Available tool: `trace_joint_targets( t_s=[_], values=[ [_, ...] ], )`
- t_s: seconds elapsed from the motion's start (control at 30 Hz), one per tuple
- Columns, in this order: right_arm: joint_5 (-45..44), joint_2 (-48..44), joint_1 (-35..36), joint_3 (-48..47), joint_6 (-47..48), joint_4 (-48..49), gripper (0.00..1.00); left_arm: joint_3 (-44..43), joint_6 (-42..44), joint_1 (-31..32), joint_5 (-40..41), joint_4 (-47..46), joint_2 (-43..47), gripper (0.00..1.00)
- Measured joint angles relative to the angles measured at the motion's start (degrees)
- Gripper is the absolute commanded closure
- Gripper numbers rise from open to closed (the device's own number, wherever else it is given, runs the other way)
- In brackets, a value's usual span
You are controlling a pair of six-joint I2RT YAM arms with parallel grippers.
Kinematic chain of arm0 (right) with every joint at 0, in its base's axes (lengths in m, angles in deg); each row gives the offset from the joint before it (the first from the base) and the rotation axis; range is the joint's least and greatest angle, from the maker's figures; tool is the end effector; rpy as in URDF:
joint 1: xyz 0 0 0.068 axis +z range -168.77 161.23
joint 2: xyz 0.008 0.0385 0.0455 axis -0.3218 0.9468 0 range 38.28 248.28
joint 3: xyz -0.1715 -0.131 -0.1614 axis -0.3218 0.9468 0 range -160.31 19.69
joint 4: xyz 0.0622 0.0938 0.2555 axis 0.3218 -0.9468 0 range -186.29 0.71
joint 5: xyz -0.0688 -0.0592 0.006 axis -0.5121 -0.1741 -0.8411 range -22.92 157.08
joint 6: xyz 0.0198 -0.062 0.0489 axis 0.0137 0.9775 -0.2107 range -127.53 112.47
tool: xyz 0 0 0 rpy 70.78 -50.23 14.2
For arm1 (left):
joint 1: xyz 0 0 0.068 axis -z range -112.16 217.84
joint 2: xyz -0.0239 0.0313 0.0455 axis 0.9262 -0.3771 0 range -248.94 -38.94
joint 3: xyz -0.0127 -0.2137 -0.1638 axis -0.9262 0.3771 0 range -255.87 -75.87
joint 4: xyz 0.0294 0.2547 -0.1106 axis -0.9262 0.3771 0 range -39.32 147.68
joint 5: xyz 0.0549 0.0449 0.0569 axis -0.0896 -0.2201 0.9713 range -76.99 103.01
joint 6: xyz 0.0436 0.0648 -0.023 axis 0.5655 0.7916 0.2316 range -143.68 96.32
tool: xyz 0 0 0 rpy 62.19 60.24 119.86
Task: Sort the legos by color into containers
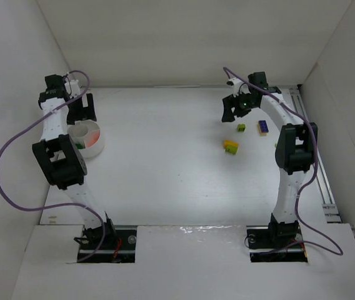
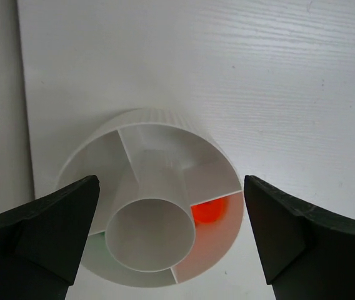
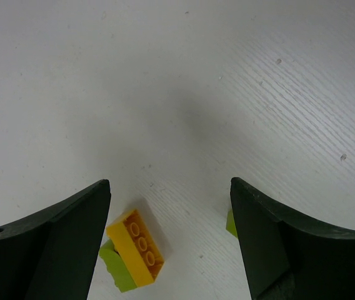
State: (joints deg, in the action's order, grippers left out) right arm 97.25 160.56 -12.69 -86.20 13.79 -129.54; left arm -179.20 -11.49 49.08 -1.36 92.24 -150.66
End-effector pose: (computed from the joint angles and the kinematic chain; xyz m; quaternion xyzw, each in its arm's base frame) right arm 0.4969 0.0885 0.2040 -0.2916 0.8809 0.2103 0.3077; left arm 0.4581 0.1371 0.2674 -0.0107 0.9331 -0.0226 0.3588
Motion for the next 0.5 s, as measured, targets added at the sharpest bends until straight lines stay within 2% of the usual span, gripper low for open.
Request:
trace_joint_targets(
  t_s=[0.5],
  values=[
    [-0.3,0.0,0.3,0.0,-1.2,0.0,0.18,2.9,-2.4,2.4,-0.5,-1.0,0.0,0.00]
  ],
)
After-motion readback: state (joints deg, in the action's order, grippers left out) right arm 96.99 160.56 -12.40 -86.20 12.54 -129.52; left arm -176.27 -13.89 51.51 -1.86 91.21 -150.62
